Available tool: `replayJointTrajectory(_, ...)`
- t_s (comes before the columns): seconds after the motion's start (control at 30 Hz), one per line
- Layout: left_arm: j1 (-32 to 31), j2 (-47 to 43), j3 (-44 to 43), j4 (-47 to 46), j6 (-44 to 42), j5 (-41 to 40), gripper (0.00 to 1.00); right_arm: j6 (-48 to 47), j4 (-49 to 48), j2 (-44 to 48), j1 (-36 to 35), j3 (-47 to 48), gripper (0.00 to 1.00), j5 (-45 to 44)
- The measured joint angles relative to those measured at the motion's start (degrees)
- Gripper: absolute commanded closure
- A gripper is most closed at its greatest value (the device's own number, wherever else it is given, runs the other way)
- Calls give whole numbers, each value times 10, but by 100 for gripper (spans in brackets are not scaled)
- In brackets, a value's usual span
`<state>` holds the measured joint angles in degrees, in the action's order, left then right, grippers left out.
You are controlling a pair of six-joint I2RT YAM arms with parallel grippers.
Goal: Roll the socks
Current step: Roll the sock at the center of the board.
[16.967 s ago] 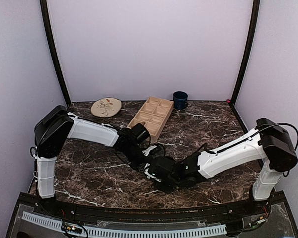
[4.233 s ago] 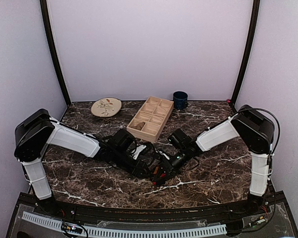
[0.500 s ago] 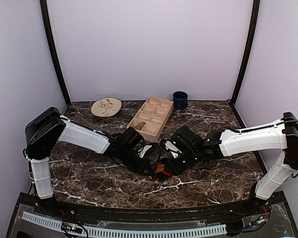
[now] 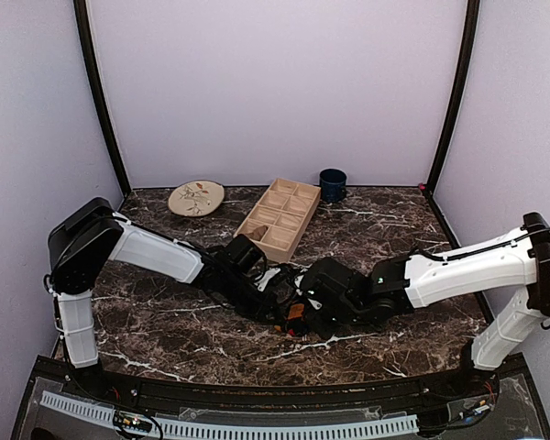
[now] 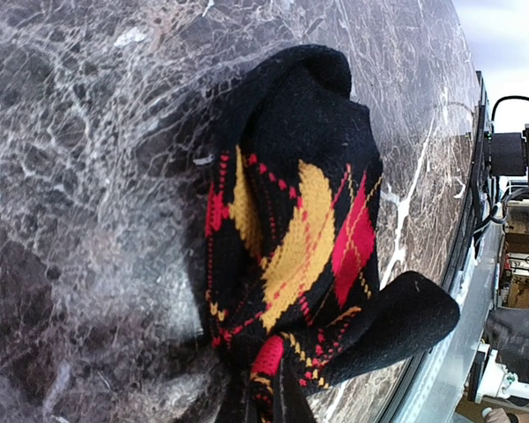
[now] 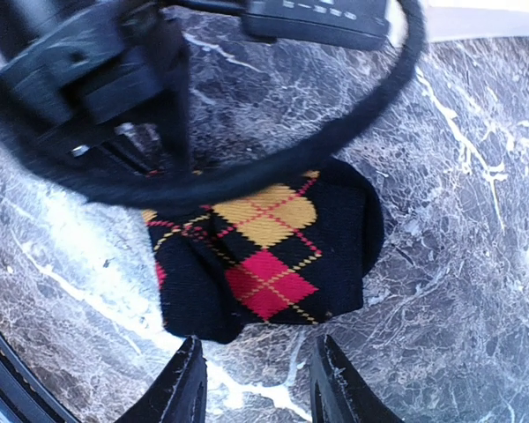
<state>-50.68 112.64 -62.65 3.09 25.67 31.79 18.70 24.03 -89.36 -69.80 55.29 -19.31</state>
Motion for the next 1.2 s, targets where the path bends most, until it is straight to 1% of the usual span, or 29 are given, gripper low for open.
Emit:
replayJointTrajectory(0.17, 0, 8, -8, 1, -6, 8, 100, -5, 0, -5, -19, 0, 61, -20)
replayJointTrajectory(0.67, 2, 28, -25, -2, -27, 38, 100, -19, 18, -72, -27, 22, 61, -52)
replayJointTrajectory(0.93, 3, 32, -28, -1, -36, 49, 100, -18, 17, -95, -59, 27, 60, -77)
replayJointTrajectory(1.2, 3, 34, -36, 14, -40, 49, 100, -13, 13, -99, -66, 27, 60, -91)
